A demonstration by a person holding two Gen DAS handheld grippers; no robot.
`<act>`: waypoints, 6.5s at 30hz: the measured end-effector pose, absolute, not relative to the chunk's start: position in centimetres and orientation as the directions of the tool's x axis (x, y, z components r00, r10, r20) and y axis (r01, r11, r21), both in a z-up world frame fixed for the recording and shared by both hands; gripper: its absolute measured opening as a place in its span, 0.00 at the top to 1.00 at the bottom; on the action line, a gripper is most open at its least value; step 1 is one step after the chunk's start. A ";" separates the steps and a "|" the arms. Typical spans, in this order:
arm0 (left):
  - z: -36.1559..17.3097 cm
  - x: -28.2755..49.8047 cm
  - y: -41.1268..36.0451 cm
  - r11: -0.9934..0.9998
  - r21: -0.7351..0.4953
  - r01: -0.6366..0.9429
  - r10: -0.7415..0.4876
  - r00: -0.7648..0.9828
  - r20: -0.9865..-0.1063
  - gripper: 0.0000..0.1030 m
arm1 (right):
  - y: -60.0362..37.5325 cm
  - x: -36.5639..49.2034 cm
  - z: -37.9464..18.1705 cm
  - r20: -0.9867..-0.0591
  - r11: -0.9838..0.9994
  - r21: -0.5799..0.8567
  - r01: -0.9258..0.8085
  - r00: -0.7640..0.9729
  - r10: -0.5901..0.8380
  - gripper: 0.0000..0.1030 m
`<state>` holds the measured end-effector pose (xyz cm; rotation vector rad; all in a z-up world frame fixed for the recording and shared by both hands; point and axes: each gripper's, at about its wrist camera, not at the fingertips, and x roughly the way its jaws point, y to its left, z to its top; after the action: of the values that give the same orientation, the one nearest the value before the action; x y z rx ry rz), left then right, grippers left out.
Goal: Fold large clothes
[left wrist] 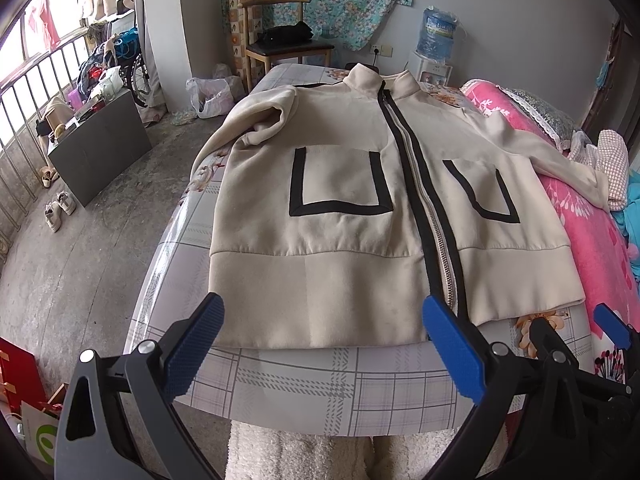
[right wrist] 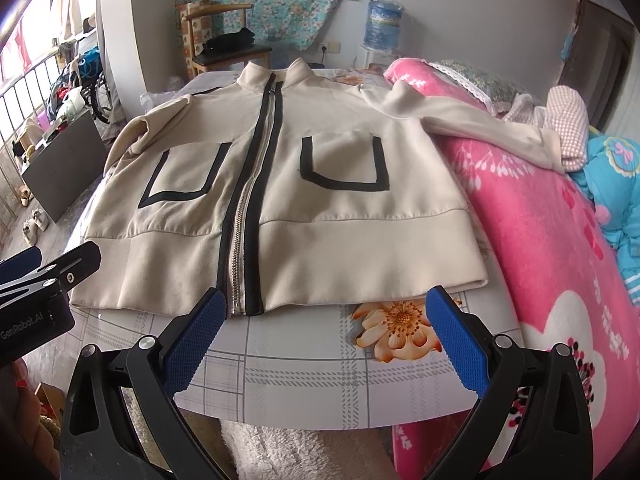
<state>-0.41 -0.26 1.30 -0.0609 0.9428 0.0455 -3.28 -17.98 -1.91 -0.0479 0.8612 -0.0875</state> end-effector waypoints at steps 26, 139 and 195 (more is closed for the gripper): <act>1.5 -0.5 -0.1 0.997 -0.030 -0.066 0.015 0.590 -0.807 0.05 | -17.8 -3.3 -1.9 -0.756 0.996 -0.073 0.056 0.648 -0.092 0.06; 5.6 23.8 -1.0 0.913 -0.258 0.316 -0.406 0.647 -0.646 0.63 | -22.7 10.7 -1.5 -0.715 0.999 0.012 -0.044 0.698 0.039 0.08; -6.5 21.1 12.5 0.994 0.093 -0.061 0.111 0.594 -0.797 0.61 | -27.7 32.0 0.0 -0.761 0.967 0.248 -0.061 0.606 0.233 1.00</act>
<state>21.09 12.50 -6.51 0.0580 0.9292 0.1005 32.04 -27.71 0.03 0.2045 0.9056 0.1716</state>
